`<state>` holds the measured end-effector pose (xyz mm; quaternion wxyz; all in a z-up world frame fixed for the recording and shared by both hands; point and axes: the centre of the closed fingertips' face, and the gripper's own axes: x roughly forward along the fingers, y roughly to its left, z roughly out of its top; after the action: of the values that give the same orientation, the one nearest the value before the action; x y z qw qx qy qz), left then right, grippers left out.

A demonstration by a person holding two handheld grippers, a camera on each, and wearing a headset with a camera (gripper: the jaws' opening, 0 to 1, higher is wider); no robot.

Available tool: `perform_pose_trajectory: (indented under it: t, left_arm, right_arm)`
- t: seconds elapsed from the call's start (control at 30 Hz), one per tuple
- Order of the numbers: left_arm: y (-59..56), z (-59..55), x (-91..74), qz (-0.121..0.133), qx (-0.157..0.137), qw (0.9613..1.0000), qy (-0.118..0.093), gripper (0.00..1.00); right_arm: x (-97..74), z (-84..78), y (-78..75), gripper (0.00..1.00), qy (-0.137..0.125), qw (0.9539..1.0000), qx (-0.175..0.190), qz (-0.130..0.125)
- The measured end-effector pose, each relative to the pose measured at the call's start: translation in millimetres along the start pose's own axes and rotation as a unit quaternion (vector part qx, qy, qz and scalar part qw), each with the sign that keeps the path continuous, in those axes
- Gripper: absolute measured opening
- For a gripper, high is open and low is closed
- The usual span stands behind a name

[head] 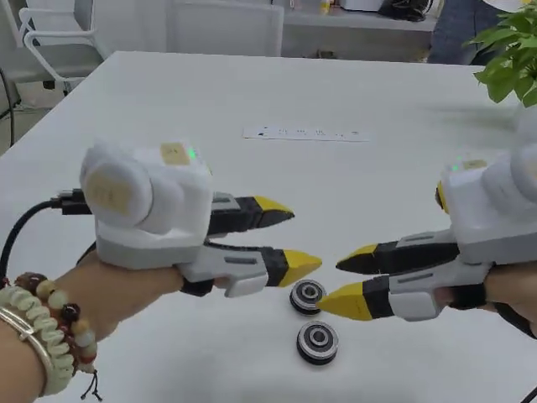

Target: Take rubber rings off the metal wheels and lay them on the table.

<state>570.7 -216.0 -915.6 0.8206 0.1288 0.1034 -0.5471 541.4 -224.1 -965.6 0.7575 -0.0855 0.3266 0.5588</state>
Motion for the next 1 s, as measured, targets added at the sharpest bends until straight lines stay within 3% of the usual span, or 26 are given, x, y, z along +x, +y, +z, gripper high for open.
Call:
perform_pose_trajectory:
  t: [0.13,0.23,0.33,0.5,0.57,0.63,0.73,0.83,1.0]
  left_arm:
    - [-12.3,-9.8,6.5,-0.022,0.002,0.9996,0.016,0.36]
    - [-19.6,-18.1,11.7,-0.037,-0.009,0.9990,0.025,0.36]
    - [-29.7,-31.9,16.5,-0.056,-0.018,0.9970,0.050,0.35]
    - [-37.9,-40.6,22.5,-0.065,-0.018,0.9960,0.060,0.33]
    - [-43.9,-49.0,24.7,-0.077,-0.014,0.9940,0.076,0.33]
    - [-44.4,-55.4,26.6,-0.074,-0.004,0.9934,0.087,0.33]
    - [-47.3,-61.2,28.4,-0.078,-0.012,0.9925,0.094,0.32]
    - [-53.6,-69.0,28.6,-0.092,0.005,0.9895,0.111,0.30]
    - [-53.5,-74.1,28.5,-0.092,0.004,0.9885,0.119,0.26]
  right_arm:
    - [3.8,-27.3,0.7,0.41,0.051,0.9986,-0.004,0.014]
    - [5.2,-37.0,-3.6,0.41,0.065,0.9978,-0.005,0.011]
    - [6.9,-40.6,-7.9,0.42,0.068,0.9976,-0.011,0.004]
    - [11.0,-43.7,-1.9,0.38,0.070,0.9971,-0.023,0.016]
    - [13.5,-48.4,0.3,0.36,0.080,0.9962,-0.028,0.020]
    - [15.2,-52.9,1.0,0.35,0.090,0.9952,-0.032,0.020]
    - [17.0,-54.2,-1.3,0.32,0.095,0.9946,-0.041,0.011]
    - [19.8,-55.0,-3.1,0.30,0.097,0.9944,-0.044,0.005]
    - [23.0,-53.9,-1.6,0.27,0.099,0.9933,-0.060,0.006]
